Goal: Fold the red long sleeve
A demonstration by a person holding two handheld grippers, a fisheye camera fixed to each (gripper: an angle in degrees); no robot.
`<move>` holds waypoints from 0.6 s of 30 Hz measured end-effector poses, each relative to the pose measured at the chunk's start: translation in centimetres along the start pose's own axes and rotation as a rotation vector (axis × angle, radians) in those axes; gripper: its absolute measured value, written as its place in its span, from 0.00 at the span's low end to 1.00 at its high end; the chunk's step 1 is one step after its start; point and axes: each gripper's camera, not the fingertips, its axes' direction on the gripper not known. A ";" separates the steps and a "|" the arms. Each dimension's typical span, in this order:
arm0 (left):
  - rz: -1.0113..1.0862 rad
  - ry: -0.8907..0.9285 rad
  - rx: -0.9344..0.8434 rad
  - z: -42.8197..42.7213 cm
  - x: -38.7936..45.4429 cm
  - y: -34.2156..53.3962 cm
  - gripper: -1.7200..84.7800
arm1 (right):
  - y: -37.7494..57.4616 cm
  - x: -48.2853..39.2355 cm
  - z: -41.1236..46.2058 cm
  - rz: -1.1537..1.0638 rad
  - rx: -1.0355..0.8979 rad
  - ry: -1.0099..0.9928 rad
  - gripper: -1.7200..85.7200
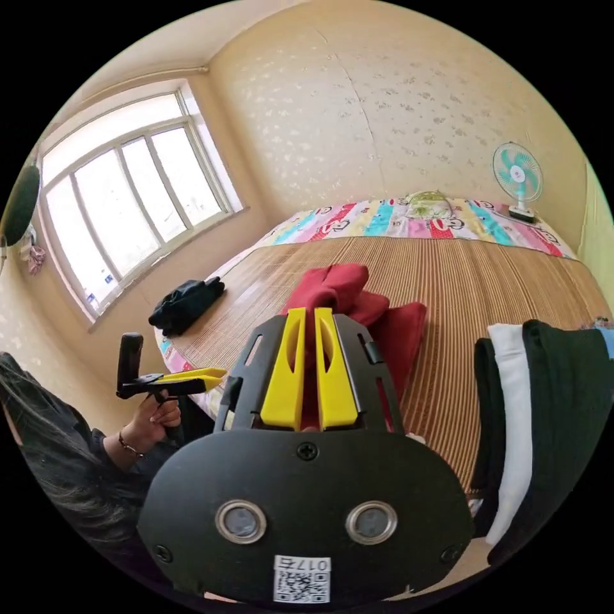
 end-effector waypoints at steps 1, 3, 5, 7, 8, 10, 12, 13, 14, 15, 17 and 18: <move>-0.015 0.027 -0.005 0.6 -0.2 -0.1 0.16 | 1.1 0.6 0.0 0.022 -0.005 0.043 0.06; -0.029 0.075 -0.013 1.6 -0.5 -0.4 0.17 | 5.8 3.7 0.5 0.184 -0.035 0.153 0.06; -0.037 0.096 -0.029 2.7 -0.4 -0.9 0.17 | 8.7 5.2 0.9 0.249 -0.066 0.213 0.06; -0.033 0.126 -0.079 4.9 -0.1 -1.9 0.19 | 9.7 5.3 1.2 0.230 -0.104 0.276 0.06; -0.033 0.138 -0.097 5.6 0.0 -2.2 0.19 | 9.3 4.8 1.2 0.202 -0.135 0.325 0.06; -0.040 0.177 -0.147 8.4 0.4 -3.3 0.21 | 8.0 4.0 0.5 0.178 -0.124 0.374 0.07; -0.041 0.191 -0.191 11.0 0.9 -4.1 0.21 | 6.1 3.9 -1.4 0.179 -0.005 0.318 0.08; -0.056 0.204 -0.239 13.0 1.1 -4.5 0.21 | 5.6 4.3 -1.7 0.182 0.026 0.295 0.08; -0.072 0.204 -0.254 13.7 1.0 -4.7 0.20 | 4.6 5.3 -1.7 0.190 0.055 0.247 0.08; -0.093 0.216 -0.285 15.0 0.8 -4.9 0.19 | 3.3 6.8 -0.8 0.197 0.016 0.193 0.11; -0.083 0.234 -0.304 15.7 0.5 -5.0 0.17 | 1.4 9.5 2.7 0.218 -0.154 0.106 0.14; -0.074 0.223 -0.302 15.5 0.3 -5.0 0.15 | 0.9 10.8 5.8 0.210 -0.287 0.036 0.16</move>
